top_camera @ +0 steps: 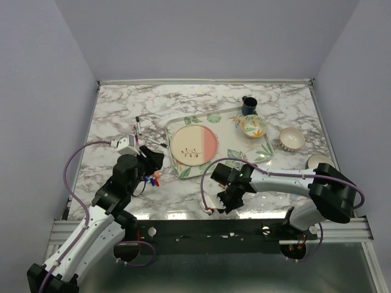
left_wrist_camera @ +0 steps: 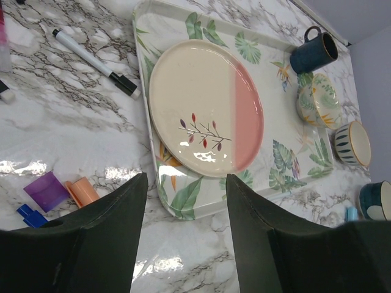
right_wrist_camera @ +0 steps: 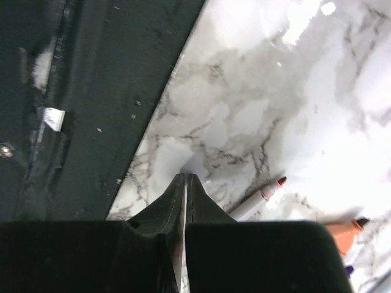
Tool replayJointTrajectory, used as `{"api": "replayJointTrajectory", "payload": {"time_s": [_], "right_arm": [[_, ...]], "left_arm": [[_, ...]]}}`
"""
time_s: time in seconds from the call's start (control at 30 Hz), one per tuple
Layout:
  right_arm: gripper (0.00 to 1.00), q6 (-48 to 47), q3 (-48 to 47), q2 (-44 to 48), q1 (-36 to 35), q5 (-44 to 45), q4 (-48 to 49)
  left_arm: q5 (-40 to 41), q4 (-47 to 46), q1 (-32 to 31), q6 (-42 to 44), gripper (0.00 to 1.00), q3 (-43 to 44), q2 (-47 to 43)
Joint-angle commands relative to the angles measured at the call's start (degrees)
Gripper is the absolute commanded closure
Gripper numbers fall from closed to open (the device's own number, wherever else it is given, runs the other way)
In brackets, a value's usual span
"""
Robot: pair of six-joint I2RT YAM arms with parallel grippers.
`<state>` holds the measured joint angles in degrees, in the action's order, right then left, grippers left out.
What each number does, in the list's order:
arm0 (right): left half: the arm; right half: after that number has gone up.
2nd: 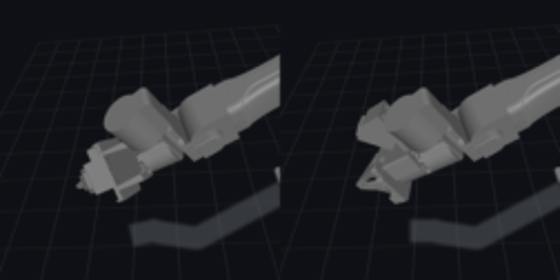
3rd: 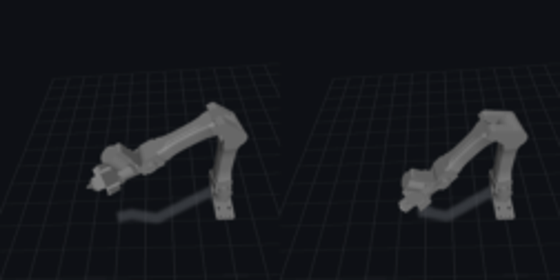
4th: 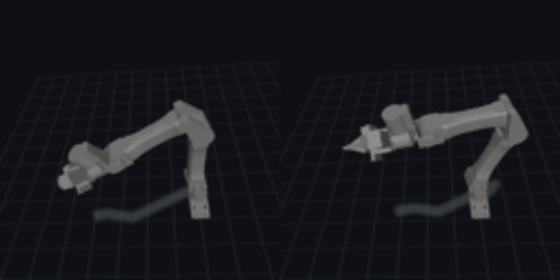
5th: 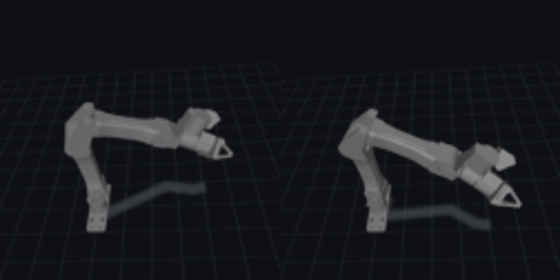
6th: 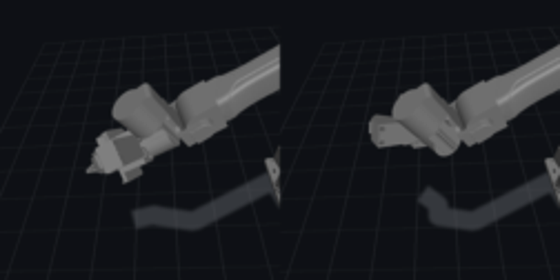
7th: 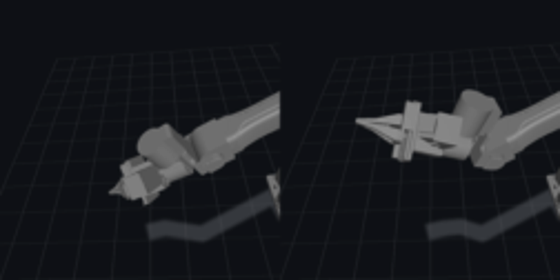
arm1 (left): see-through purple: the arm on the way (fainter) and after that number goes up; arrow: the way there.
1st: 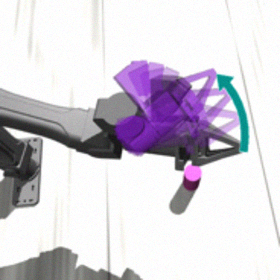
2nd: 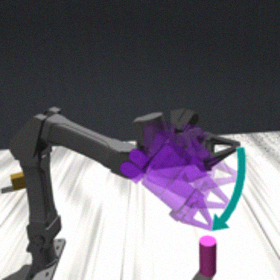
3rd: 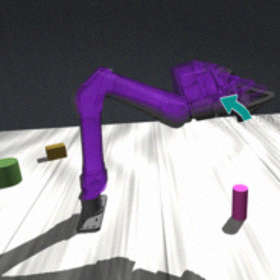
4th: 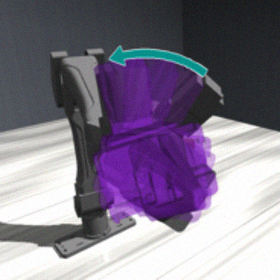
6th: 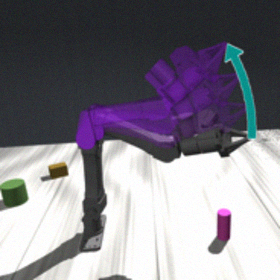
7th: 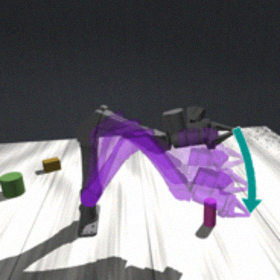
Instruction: Open the pen caps
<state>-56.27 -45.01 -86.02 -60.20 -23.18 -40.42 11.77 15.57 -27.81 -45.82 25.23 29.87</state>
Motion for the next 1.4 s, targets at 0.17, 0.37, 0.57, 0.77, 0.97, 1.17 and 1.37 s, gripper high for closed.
{"api": "replayJointTrajectory", "payload": {"time_s": [0.17, 0.37, 0.57, 0.77, 0.97, 1.17, 1.37], "right_arm": [[0.87, -2.96, 1.16, 7.94, 3.87, 2.37, -4.74], [0.86, -7.27, -1.39, 15.87, 6.32, -1.16, -15.64], [0.84, -9.37, -3.68, 23.87, 19.11, 4.0, -21.88], [0.61, -23.77, 0.61, 28.88, 42.04, 11.2, -26.11], [0.46, -43.2, -0.24, 26.61, 66.03, 12.72, -25.93], [0.36, -54.37, -3.33, 19.22, 78.3, 11.31, -26.46], [0.34, -58.08, -0.15, 19.58, 78.84, 9.31, -19.26]], "left_arm": [[-1.66, -0.54, 0.3, 1.53, 0.33, -0.62, -0.95], [-4.03, -1.6, 0.3, 2.23, 0.31, -0.62, -0.95], [-8.42, -3.61, 0.22, 3.28, 0.26, -0.8, -1.83], [-14.21, -6.43, 0.3, 3.9, 0.16, -0.63, -0.78], [-17.13, -6.44, 0.3, 4.69, 0.12, 1.31, 3.52], [-18.1, -5.29, 0.22, 5.57, 0.11, 3.68, 6.78], [-17.92, -5.03, 0.3, 6.44, 0.1, 4.21, 8.8]]}}
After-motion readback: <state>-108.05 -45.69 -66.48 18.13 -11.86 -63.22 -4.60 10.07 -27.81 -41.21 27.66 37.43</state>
